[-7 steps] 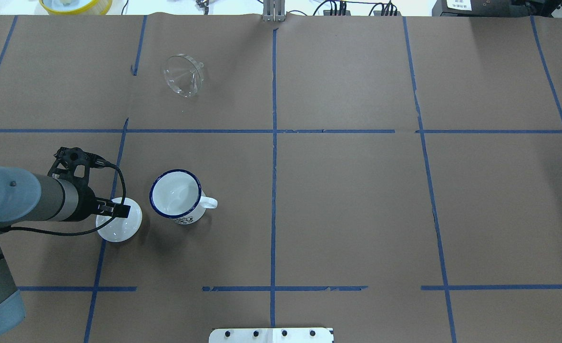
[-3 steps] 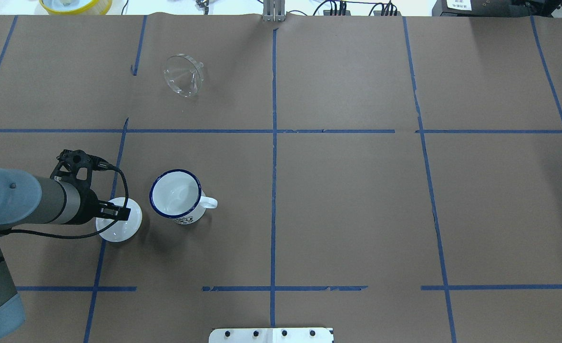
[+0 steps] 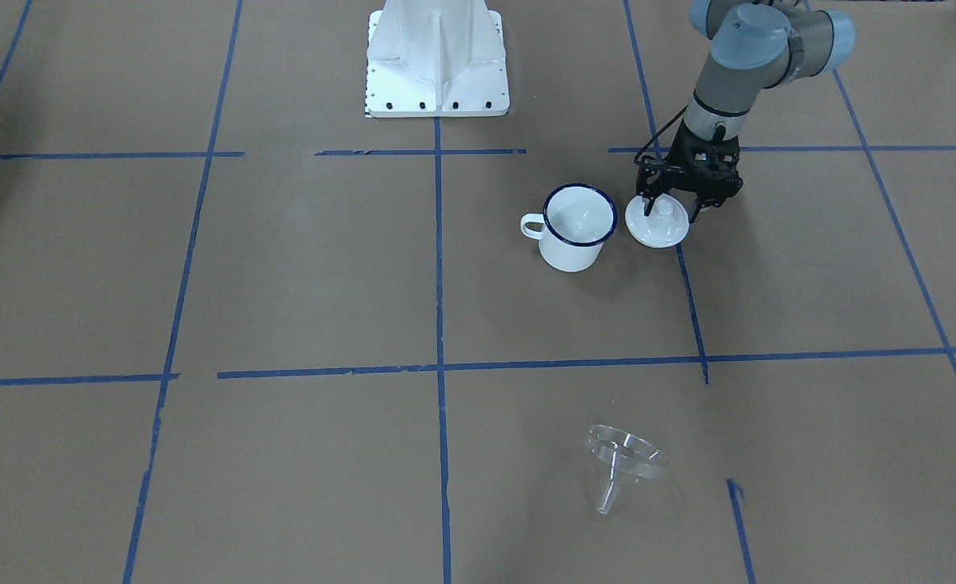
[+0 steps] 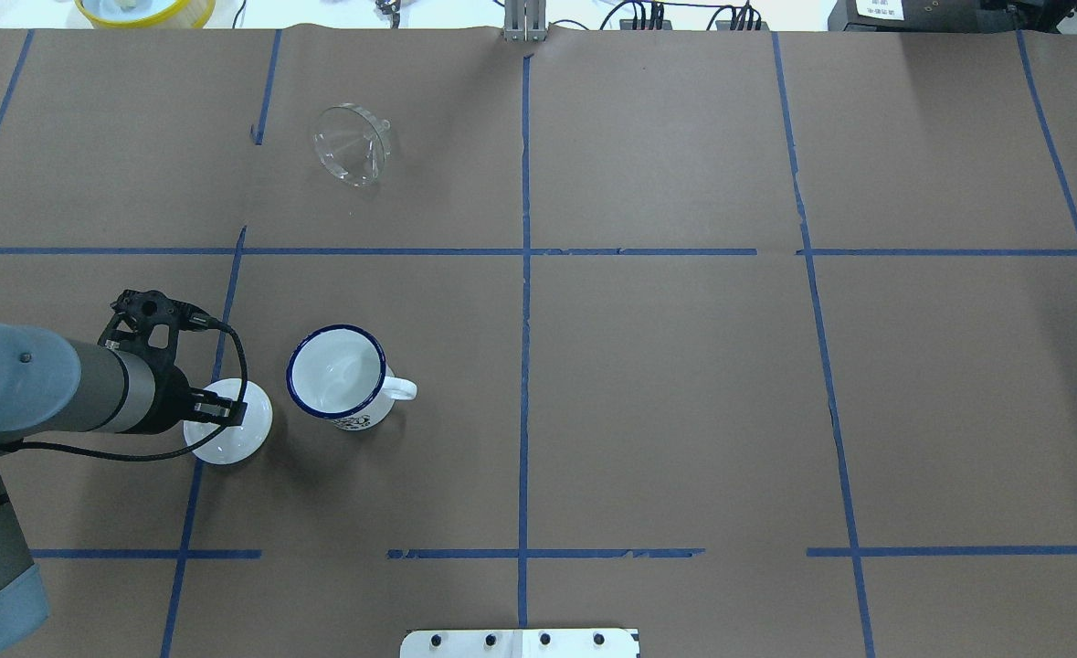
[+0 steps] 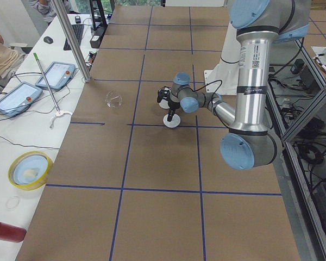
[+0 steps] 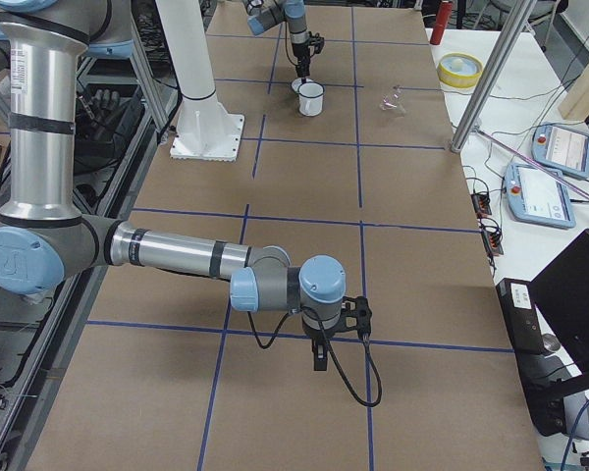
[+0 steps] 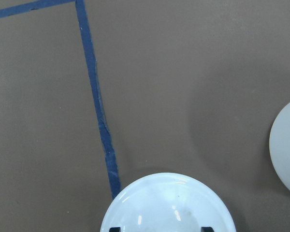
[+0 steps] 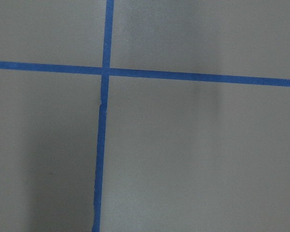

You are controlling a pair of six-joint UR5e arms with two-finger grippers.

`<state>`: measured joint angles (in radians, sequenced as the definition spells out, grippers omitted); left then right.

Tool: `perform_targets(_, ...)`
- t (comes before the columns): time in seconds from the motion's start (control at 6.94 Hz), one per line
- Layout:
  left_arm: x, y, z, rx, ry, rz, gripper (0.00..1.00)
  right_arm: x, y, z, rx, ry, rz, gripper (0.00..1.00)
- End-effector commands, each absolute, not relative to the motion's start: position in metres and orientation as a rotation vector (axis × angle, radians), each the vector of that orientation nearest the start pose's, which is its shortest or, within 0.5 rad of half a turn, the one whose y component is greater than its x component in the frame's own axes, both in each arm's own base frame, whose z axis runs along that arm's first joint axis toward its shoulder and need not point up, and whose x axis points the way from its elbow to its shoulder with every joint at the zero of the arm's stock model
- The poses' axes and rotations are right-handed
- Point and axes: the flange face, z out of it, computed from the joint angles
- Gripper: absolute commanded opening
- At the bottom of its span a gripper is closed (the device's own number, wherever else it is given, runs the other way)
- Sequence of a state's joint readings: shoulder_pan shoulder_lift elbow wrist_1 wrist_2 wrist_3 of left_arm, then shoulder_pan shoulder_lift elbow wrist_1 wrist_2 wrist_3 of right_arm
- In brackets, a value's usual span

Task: Remove funnel from cup
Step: 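Lower the left gripper and grasp the white cap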

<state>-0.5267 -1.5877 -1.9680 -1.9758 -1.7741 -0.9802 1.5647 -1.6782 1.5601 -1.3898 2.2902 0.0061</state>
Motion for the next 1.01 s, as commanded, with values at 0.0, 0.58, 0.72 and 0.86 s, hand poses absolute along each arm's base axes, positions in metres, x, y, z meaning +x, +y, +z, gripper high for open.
perform_targets(0.0,0.3807,-0.3498,0.4239,0.254,0.802,0.151,0.59,0.0649,-0.4485,0.6998,0.056,-0.720,-0.023,1.00)
perform_targets(0.58,0.3808,-0.3475,0.4236,0.235,0.812,0.159,0.35,0.0649,-0.4485,0.6998,0.056,-0.720,-0.023,1.00)
perform_targets(0.72,0.3802,-0.3471,0.4215,0.236,0.815,0.156,0.01,0.0649,-0.4485,0.6998,0.056,-0.720,-0.023,1.00)
perform_targets(0.86,0.3789,-0.3482,0.4207,0.238,0.816,0.154,0.00,0.0649,-0.4485,0.6998,0.056,-0.720,-0.023,1.00)
